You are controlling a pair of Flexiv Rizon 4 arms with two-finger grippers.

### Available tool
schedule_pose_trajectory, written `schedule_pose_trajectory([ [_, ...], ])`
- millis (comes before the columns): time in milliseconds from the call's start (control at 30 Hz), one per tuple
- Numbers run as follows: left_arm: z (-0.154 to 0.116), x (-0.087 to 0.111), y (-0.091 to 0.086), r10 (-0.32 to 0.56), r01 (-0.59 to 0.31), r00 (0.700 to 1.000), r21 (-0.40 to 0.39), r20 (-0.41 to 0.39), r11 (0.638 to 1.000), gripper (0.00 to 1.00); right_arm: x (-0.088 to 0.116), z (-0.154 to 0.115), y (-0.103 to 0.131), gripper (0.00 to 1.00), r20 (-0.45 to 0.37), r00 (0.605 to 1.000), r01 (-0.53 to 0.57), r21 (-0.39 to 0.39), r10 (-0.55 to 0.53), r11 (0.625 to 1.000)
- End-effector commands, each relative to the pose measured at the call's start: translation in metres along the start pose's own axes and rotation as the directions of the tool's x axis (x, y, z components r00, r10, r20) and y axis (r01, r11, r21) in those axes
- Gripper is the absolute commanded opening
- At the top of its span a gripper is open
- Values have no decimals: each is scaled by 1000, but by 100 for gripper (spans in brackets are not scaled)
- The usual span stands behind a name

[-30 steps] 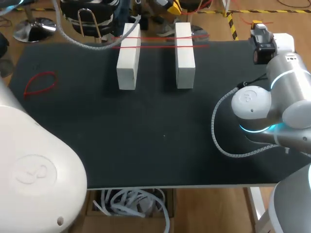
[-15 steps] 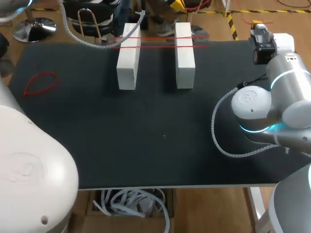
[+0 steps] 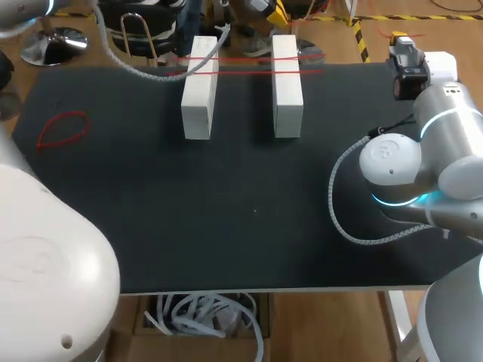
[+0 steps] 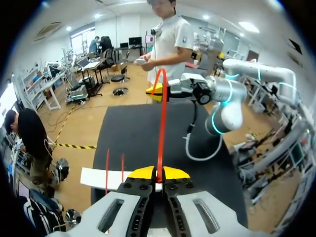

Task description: Grab the tape and strap the tape.

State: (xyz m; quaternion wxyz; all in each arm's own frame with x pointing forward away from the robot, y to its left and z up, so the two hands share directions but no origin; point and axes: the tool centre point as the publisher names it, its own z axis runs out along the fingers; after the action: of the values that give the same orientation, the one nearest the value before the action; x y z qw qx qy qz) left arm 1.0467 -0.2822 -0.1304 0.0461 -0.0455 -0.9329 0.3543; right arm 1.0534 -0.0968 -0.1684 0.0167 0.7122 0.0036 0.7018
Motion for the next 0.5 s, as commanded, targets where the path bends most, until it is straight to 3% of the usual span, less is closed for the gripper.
schedule_pose_trajectory([
  [33,6,-15,-15,-38,0,995,-392,-90,920,0,1,0,1,0,3,1000,1,1,-1,1000],
  [267,13,-18,-9,-125,58,987,-511,-97,857,0,1,0,1,0,3,1000,1,1,-1,1000],
  [500,5,-20,-9,-154,119,988,-504,-29,856,0,1,0,1,0,3,1000,1,1,-1,1000],
])
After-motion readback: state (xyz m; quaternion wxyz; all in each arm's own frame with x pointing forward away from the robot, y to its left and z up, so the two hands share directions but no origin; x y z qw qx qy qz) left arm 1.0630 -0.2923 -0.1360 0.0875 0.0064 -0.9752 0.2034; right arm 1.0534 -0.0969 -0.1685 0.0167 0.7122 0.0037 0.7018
